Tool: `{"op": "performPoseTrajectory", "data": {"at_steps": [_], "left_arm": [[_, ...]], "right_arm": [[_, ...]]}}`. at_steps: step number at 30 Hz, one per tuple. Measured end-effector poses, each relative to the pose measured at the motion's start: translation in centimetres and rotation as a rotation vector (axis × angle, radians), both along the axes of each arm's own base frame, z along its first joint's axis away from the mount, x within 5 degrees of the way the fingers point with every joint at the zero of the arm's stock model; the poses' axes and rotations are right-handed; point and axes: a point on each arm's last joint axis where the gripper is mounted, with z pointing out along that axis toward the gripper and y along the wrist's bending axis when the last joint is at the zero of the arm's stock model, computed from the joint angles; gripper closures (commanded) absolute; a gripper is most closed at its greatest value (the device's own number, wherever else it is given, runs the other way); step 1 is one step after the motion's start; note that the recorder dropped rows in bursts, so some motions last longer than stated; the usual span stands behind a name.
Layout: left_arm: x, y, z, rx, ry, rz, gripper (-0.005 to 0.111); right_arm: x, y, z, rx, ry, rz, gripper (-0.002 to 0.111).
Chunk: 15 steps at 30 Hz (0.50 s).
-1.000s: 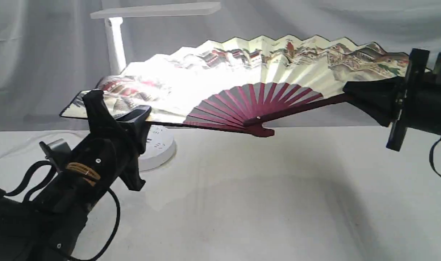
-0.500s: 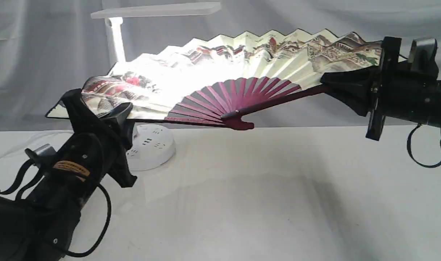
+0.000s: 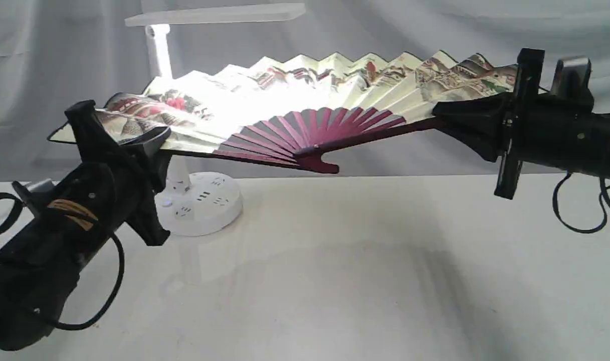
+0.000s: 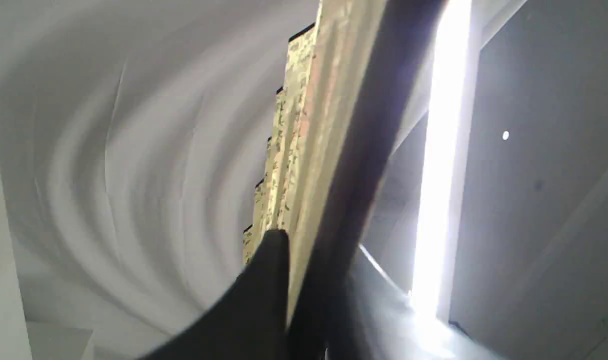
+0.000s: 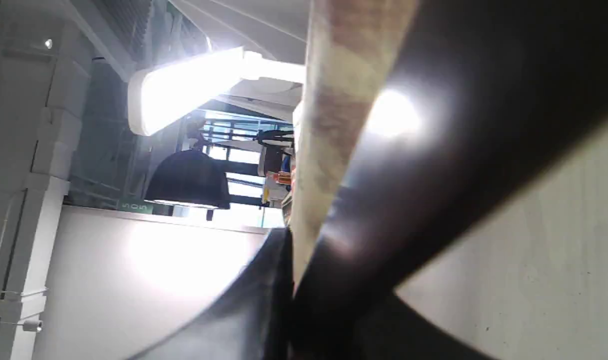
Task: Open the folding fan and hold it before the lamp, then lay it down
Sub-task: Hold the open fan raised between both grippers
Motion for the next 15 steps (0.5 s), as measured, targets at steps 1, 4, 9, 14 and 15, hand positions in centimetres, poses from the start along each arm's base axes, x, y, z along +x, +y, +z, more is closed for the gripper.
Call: {"op": "performPoseTrajectory", "data": {"at_steps": [1, 4, 9, 14, 15], "left_arm": [[-0.1, 0.0, 0.3, 0.003, -0.006, 0.001, 0.107], [-0.3, 0.1, 1.0, 0.007, -0.016, -0.001, 0.107], [-0.5, 0.2, 1.8, 0.007, -0.015, -0.001, 0.107], [-0.6, 0.3, 2.0, -0.002, -0.012, 0.010, 0.107], [-0.6, 0.3, 2.1, -0.005, -0.013, 0.010, 0.107]], "right_arm": [[-0.1, 0.0, 0.2, 0.004, 0.002, 0.000, 0.108], [-0.2, 0.1, 0.9, 0.006, -0.003, -0.003, 0.108], [-0.7, 0.3, 2.4, -0.004, -0.026, -0.016, 0.108], [-1.1, 0.4, 3.7, -0.016, -0.043, -0.035, 0.108], [-1.1, 0.4, 3.8, -0.019, -0.046, -0.038, 0.108]]}}
